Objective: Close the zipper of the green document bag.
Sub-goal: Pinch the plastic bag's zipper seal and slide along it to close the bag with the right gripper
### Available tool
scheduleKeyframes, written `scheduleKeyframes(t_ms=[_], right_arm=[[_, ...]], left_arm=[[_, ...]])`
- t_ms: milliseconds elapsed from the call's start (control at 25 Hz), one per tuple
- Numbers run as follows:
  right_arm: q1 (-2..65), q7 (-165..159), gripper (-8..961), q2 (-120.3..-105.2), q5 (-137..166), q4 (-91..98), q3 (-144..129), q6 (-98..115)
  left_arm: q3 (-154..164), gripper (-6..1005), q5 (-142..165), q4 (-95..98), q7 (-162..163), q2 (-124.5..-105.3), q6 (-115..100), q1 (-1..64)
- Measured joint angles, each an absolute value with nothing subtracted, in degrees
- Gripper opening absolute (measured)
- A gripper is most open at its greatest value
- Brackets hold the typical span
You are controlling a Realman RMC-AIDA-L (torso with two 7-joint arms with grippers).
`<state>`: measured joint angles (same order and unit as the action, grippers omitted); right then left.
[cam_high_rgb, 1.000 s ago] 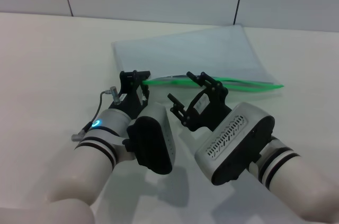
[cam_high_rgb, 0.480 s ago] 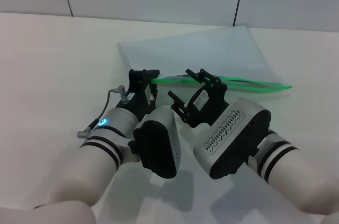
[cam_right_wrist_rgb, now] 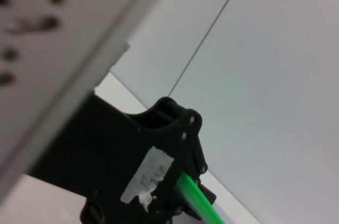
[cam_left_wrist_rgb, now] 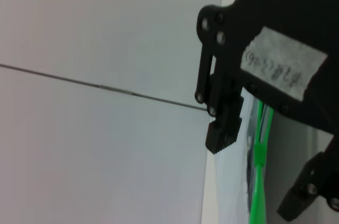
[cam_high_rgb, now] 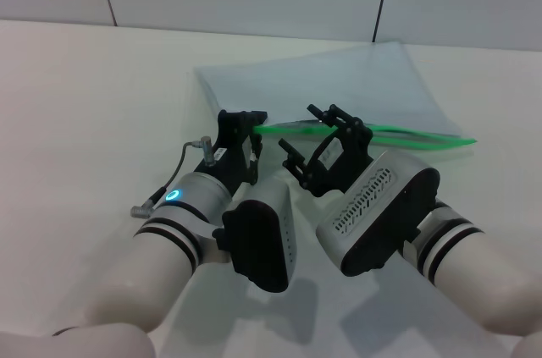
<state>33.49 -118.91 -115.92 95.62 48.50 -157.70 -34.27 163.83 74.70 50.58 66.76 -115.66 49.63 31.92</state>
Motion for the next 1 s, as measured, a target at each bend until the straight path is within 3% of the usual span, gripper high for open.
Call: scheduleKeyframes(t_ms=[320,1000], right_arm=[[33.49,-119.22,597,-115.92,95.62,47.87,-157.64,-34.26],[33.43,-119.45,311,-116.01,95.62,47.11,-157.58,-34.67]], left_arm=[[163.83,56,75.75,51.01,66.63,-115.57,49.64,31.90],[163.83,56,76.16,50.97,66.18,-115.57,49.66,31.90]])
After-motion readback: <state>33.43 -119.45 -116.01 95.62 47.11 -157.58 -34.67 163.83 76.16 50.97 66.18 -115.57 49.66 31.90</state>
